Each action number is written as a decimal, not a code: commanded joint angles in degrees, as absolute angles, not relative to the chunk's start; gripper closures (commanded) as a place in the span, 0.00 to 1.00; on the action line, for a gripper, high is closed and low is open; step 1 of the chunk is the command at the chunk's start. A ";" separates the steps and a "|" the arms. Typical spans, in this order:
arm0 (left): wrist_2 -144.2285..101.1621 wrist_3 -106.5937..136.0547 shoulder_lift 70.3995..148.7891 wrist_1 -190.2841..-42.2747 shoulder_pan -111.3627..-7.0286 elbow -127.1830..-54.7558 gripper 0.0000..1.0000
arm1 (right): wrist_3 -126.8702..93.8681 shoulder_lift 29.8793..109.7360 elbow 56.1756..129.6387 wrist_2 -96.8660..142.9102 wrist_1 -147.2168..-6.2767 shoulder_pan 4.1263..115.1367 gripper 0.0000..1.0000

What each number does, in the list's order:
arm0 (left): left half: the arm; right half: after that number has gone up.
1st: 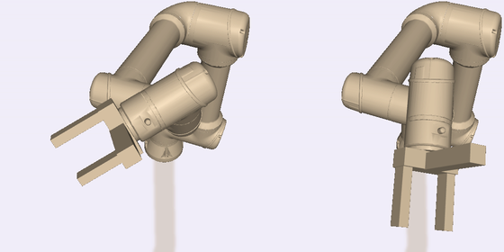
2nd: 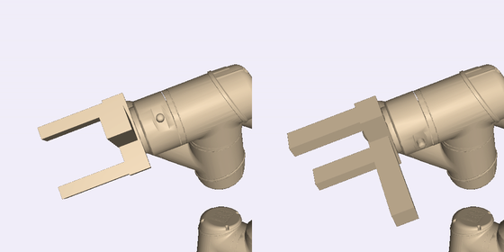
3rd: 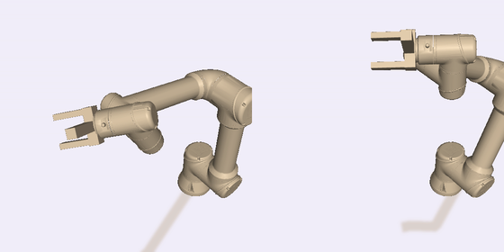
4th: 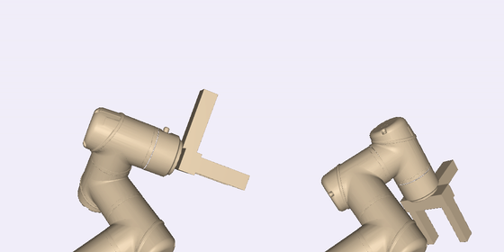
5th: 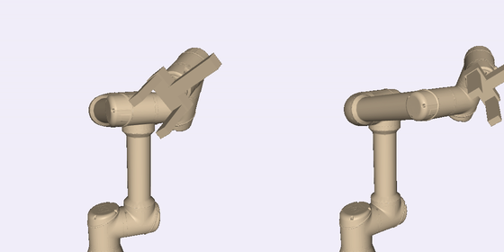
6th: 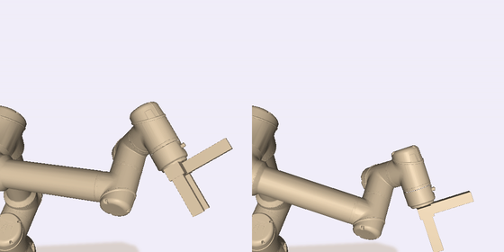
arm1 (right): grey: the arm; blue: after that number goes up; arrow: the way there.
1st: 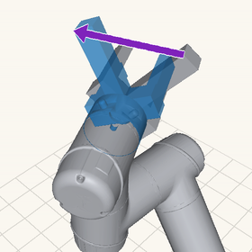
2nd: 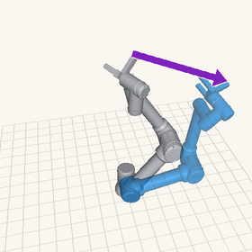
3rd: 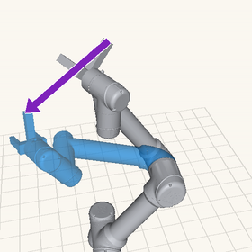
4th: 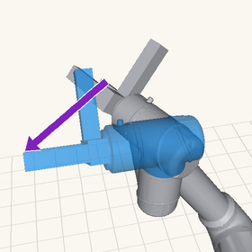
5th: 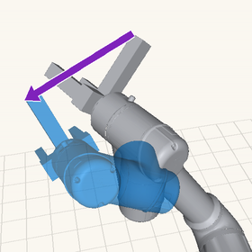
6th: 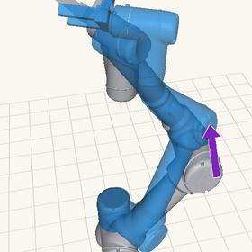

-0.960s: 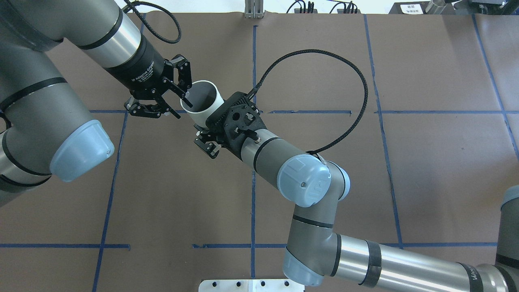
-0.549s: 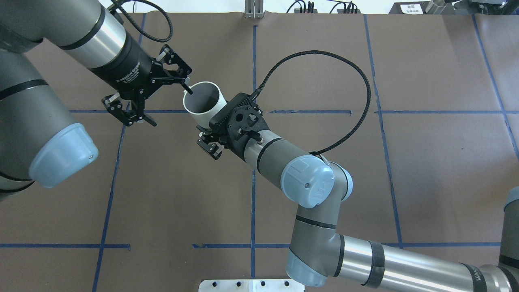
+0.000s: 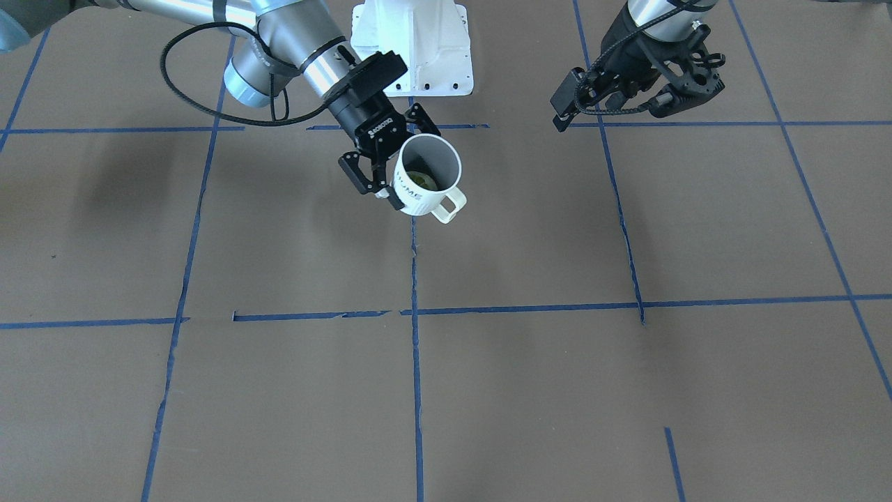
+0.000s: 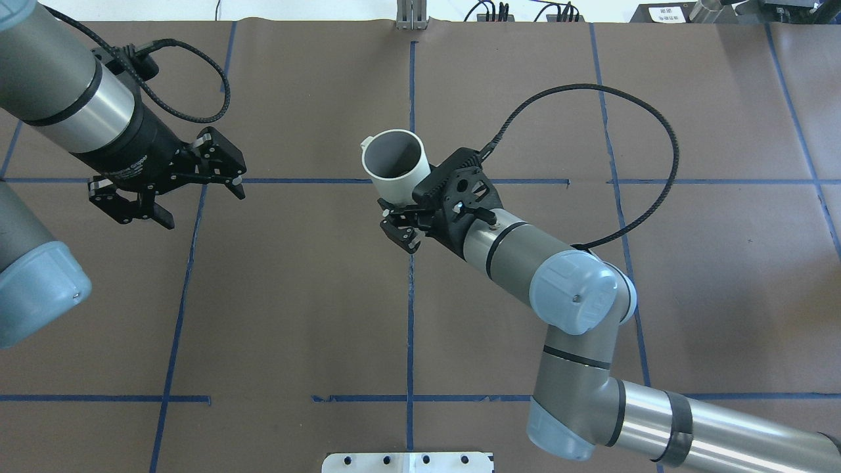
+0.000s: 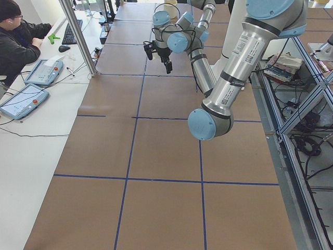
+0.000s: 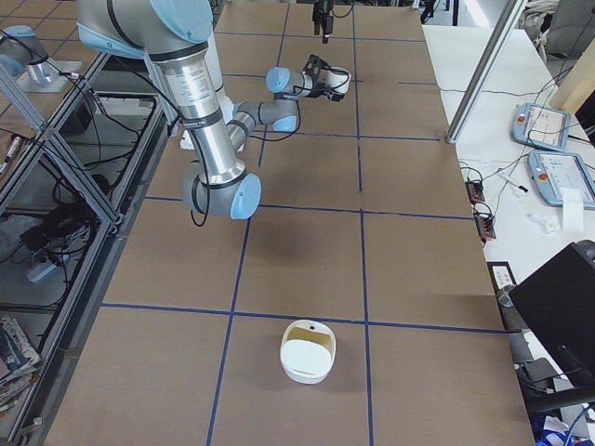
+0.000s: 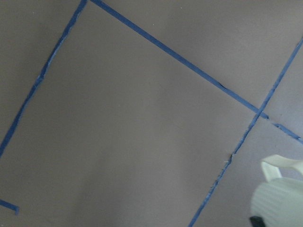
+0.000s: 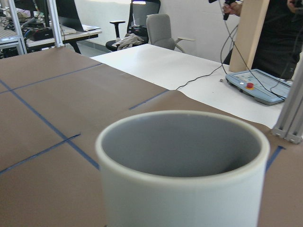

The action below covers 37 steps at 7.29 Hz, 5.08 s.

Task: Left arm hands cup to right arm to dump lemon

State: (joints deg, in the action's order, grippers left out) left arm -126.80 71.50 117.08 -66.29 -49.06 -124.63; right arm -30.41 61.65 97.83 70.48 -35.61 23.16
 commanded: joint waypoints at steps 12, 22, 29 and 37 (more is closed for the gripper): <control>-119.09 53.69 108.62 -71.45 -46.33 -126.57 0.00 | -42.85 110.38 85.90 119.09 13.24 75.30 1.00; -119.09 54.93 109.86 -71.19 -44.74 -126.30 0.00 | -97.78 111.28 78.32 111.09 32.17 76.82 1.00; -119.09 54.93 109.86 -71.10 -44.56 -125.95 0.00 | -131.52 104.59 63.63 102.24 57.11 76.82 1.00; -119.09 54.93 109.86 -71.10 -44.56 -126.04 0.00 | -163.65 103.27 62.40 93.78 60.99 76.82 0.99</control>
State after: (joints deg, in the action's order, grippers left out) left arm -119.09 54.94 109.86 -71.10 -44.55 -126.01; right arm -160.77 103.34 62.41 94.46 60.63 76.82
